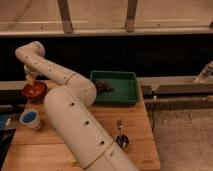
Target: Stack bowls into tray
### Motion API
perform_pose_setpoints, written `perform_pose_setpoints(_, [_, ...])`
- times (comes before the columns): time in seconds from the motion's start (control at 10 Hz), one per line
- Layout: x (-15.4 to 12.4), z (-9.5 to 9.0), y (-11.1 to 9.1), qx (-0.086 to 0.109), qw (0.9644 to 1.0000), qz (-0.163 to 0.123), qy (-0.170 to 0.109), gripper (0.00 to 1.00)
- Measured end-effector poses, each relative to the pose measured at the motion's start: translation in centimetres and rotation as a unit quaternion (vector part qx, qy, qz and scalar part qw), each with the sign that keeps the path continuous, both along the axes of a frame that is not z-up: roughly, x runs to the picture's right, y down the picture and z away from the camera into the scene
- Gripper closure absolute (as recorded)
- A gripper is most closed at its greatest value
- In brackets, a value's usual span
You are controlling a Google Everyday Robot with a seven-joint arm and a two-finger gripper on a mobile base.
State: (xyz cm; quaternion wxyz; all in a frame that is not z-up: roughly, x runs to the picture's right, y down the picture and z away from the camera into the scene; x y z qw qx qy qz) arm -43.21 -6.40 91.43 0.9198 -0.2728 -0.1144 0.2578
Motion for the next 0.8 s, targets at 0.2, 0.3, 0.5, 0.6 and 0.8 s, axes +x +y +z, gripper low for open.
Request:
perform_pose_setpoints(0.2, [0.2, 1.2, 0.4, -0.016, 0.9998, 0.006, -0.004, 0.46])
perform_pose_setpoints(0.3, [0.2, 1.7, 0.8, -0.024, 0.9997, 0.007, -0.006, 0.46])
perform_pose_setpoints(0.5, [0.4, 2.1, 0.9, -0.027, 0.9996, 0.009, -0.005, 0.46])
perform_pose_setpoints(0.6, [0.5, 2.2, 0.9, -0.027, 0.9996, 0.01, -0.005, 0.46])
perform_pose_setpoints(0.8, [0.6, 2.2, 0.8, -0.027, 0.9996, 0.01, -0.005, 0.46])
